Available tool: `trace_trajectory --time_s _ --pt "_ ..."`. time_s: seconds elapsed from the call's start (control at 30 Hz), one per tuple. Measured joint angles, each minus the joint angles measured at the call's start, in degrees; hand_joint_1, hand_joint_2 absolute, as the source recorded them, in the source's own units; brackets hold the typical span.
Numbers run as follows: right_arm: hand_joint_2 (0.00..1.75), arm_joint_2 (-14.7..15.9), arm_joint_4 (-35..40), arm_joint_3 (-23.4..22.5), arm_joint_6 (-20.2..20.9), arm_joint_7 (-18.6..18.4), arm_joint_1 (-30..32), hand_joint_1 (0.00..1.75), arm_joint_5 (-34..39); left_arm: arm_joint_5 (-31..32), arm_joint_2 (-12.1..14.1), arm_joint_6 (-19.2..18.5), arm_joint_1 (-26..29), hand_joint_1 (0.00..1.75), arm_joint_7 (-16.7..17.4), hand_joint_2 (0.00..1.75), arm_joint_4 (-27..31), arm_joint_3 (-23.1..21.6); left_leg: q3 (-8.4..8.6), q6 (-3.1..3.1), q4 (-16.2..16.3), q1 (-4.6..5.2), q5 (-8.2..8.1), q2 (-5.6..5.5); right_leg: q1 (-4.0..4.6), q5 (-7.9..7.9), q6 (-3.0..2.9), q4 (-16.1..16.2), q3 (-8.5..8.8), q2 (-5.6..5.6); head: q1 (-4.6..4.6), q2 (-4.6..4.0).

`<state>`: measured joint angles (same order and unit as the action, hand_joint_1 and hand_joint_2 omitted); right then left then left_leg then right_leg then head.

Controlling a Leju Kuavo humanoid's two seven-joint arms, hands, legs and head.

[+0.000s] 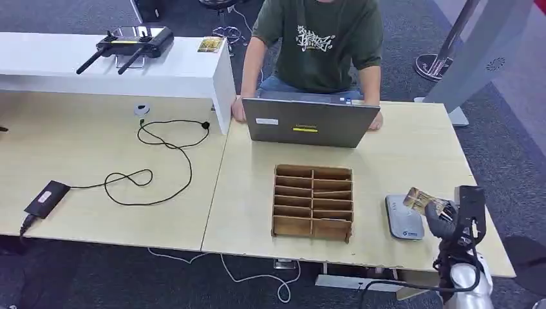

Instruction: Pass the card to the sensor for recognition and then transmit it.

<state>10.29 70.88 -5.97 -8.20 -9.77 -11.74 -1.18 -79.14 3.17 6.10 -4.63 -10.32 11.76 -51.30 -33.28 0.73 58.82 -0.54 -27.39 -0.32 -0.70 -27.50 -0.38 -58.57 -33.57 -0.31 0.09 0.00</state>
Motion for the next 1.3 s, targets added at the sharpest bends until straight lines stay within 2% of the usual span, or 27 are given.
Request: trace_trajectory --time_s 0.23,0.4,0.67,0.9,1.3 --pt "1.75 0.0 -2.8 0.9 0.4 -0.3 -1.6 1.75 -1.2 0.6 0.0 0.0 -0.2 0.00 0.0 0.00 0.3 0.6 0.00 0.00 0.0 0.00 0.00 -0.01 0.00 0.00 0.00 0.0 0.00 -0.01 0.00 0.00" --pt "1.75 0.1 -3.6 0.9 -1.4 -0.4 -1.9 1.75 -3.1 0.9 0.0 0.0 -0.4 0.00 0.0 0.00 0.3 1.0 0.00 0.00 0.0 0.00 0.00 0.01 0.00 0.00 0.00 0.0 -0.01 0.01 0.00 0.00" --pt "1.75 1.1 -4.0 0.7 -1.4 -1.6 -3.2 1.75 -6.5 1.0 0.0 0.0 -0.6 0.00 0.0 0.00 0.3 1.1 0.01 0.00 0.0 0.01 0.00 0.00 0.00 0.00 0.00 0.0 0.00 0.00 0.00 0.00" --pt "1.75 2.9 -4.1 -0.9 -1.3 -1.6 -3.5 1.75 -6.9 1.4 0.0 0.0 -0.6 0.00 0.0 0.00 0.3 1.5 0.01 0.00 0.0 0.01 0.00 0.01 0.00 0.00 0.00 0.0 -0.01 0.02 0.00 0.00" --pt "1.75 3.8 -2.7 -3.1 0.2 -3.3 -1.5 1.75 -8.8 2.8 0.0 0.0 -0.7 0.00 -0.2 0.00 0.3 2.4 0.02 0.00 0.0 0.01 0.00 0.01 0.00 0.00 0.00 0.0 -0.02 0.02 0.00 0.00"
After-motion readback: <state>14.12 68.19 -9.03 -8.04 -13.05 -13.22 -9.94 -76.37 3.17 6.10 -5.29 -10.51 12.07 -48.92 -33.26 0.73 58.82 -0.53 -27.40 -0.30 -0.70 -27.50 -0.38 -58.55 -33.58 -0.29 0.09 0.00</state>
